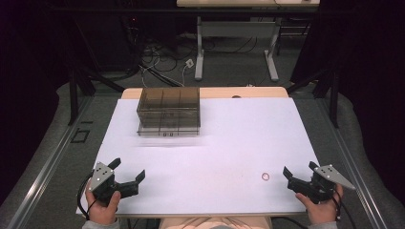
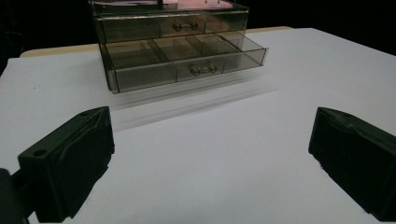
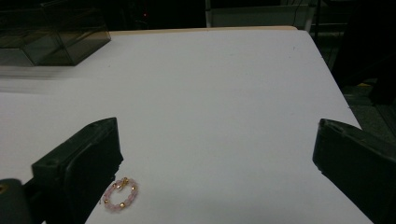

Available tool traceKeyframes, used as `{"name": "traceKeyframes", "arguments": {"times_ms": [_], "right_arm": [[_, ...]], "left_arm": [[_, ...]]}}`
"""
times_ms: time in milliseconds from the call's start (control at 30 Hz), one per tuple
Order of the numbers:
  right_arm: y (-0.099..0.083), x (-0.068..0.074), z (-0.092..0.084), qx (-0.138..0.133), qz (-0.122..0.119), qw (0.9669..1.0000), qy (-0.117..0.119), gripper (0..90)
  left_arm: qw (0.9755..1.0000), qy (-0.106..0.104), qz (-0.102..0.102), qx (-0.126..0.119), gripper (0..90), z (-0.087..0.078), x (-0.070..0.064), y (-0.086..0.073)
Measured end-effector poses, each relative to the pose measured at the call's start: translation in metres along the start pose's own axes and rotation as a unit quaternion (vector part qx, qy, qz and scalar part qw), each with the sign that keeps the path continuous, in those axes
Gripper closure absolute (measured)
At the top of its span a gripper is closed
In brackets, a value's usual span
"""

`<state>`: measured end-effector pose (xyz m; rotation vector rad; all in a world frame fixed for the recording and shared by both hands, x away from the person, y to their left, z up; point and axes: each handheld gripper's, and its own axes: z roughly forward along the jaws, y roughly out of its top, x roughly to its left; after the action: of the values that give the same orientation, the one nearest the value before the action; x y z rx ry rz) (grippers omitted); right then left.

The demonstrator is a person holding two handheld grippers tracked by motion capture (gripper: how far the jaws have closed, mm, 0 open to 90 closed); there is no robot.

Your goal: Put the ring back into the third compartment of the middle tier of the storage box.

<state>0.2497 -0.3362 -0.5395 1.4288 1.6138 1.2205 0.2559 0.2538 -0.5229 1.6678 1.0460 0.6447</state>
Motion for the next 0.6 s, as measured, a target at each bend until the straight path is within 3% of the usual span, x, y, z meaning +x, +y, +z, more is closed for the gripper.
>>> {"name": "traceKeyframes", "arguments": {"times_ms": [167,267,400,600], "right_arm": [[-0.0003,0.0010,0.0028,-0.001,-0.014,0.9999,0.001,6.2],[0.0013,0.0033,0.0024,0.007,-0.032,0.9995,0.000,14.7],[0.0018,0.0044,0.0034,0.005,-0.029,0.9995,0.005,15.2],[0.0038,0.0082,0.0084,0.005,-0.046,0.9989,0.008,18.0]], "left_arm": [[1.0000,0.005,-0.007,0.000,0.6,0.0004,0.0003,-0.0005],[1.0000,0.006,-0.003,0.002,0.6,0.0004,0.0002,-0.0003],[1.0000,0.007,-0.003,0.003,0.6,0.0007,0.0000,-0.0004],[0.9999,0.010,-0.005,0.000,0.6,-0.0002,0.0001,-0.0002]]}}
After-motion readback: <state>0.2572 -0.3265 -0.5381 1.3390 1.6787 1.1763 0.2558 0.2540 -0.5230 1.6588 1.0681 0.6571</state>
